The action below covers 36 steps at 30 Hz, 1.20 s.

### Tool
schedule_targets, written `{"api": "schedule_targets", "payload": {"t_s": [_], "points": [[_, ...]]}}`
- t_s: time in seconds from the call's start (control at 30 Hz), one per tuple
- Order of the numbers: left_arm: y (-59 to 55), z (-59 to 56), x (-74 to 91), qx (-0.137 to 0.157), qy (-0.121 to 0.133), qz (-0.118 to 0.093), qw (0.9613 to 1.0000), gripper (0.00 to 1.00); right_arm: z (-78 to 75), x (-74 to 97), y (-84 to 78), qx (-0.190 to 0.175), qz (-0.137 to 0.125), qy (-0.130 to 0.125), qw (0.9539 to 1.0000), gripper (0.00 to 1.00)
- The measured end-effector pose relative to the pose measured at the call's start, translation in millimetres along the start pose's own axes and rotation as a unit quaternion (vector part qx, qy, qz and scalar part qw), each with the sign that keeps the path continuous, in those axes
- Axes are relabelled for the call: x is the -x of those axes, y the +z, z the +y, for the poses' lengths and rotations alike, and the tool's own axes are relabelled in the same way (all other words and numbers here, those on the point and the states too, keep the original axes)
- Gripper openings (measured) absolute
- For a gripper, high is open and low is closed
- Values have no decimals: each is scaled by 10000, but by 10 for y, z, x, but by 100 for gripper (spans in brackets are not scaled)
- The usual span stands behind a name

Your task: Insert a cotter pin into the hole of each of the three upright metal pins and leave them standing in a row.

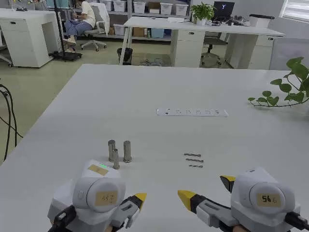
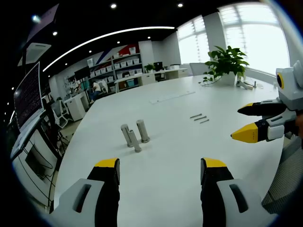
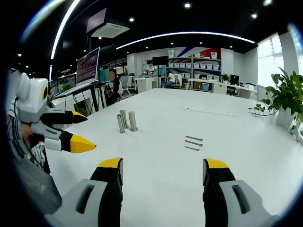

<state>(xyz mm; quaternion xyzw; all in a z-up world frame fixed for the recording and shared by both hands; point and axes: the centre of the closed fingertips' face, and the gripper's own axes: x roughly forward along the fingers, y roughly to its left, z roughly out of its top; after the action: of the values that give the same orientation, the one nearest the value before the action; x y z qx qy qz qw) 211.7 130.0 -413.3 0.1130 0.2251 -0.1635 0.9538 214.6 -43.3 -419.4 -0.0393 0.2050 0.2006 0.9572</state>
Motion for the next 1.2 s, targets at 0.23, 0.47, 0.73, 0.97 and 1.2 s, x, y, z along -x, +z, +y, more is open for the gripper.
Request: {"api": "schedule_targets", "payload": {"t_s": [0.23,0.47,0.73,0.97,1.2], "points": [[23,-5,-3,-51,-2,-52,10000,67,5,1,5,16,-4,5,10000,65],[5,1,0,-36,11,-13,10000,67,28,1,-1,122,17,39,9999,65],[8,19,5,-13,47,-18,10000,67,30,6,12,171,-2,40,9998,65],[6,33,12,51,61,-30,10000,67,19,12,22,146,-28,15,9999,65],[28,61,18,113,121,-98,9998,68,-15,36,93,125,-196,-57,9997,67]]}}
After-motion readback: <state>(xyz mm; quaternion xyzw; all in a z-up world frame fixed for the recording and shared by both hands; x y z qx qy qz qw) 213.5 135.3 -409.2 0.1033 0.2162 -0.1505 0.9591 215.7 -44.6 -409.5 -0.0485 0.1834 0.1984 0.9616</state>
